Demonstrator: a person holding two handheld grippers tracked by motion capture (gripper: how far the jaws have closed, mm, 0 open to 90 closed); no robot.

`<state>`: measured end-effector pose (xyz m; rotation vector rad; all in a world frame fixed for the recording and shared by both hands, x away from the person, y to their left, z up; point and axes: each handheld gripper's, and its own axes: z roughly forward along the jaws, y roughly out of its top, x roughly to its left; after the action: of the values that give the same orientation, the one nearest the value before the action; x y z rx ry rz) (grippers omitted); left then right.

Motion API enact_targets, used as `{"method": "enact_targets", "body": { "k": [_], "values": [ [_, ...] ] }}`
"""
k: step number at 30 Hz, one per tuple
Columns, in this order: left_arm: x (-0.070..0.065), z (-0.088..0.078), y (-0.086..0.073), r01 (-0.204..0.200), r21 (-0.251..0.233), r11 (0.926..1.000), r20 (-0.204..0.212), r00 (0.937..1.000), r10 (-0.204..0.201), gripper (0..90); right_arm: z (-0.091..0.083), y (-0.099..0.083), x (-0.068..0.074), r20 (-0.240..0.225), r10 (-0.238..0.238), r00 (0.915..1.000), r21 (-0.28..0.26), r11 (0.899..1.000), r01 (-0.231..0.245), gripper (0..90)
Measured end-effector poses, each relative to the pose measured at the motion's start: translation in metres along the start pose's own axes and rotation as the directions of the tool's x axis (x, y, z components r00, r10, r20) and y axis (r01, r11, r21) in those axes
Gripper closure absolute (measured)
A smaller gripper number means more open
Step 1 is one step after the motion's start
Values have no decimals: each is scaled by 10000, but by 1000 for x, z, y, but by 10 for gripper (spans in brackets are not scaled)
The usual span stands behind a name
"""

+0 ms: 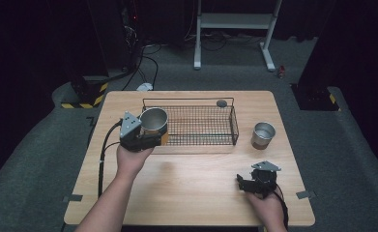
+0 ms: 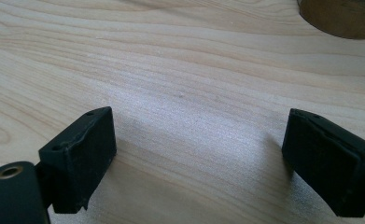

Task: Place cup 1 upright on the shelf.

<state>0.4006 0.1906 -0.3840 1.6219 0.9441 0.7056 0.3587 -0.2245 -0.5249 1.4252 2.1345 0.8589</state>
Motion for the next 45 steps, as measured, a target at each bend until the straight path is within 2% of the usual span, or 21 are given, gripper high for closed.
{"method": "enact_targets", "body": {
  "k": [14, 23, 35, 41, 45],
  "values": [
    [3, 22, 7, 4, 86, 10000, -189, 9998, -2, 135, 0, 0, 0, 0, 1, 10000, 1, 10000, -1, 97],
    [10, 41, 9, -16, 246, 9997, -569, 9984, 30, 135, 0, 0, 0, -8, 1, 10000, 3, 10000, -1, 97],
    [20, 58, 4, 470, 166, 9988, -651, 9968, -458, 135, 0, 0, 0, -10, 4, 10000, 4, 10000, -4, 97],
    [21, 68, 0, 451, 123, 9989, -722, 9964, -441, 135, 0, 0, 0, -3, -2, 10000, 2, 10000, 2, 97],
    [23, 76, -5, 543, 324, 9980, -790, 9955, -516, 135, 0, 0, 0, -2, -2, 10000, 1, 10000, 2, 97]
  ]
}}
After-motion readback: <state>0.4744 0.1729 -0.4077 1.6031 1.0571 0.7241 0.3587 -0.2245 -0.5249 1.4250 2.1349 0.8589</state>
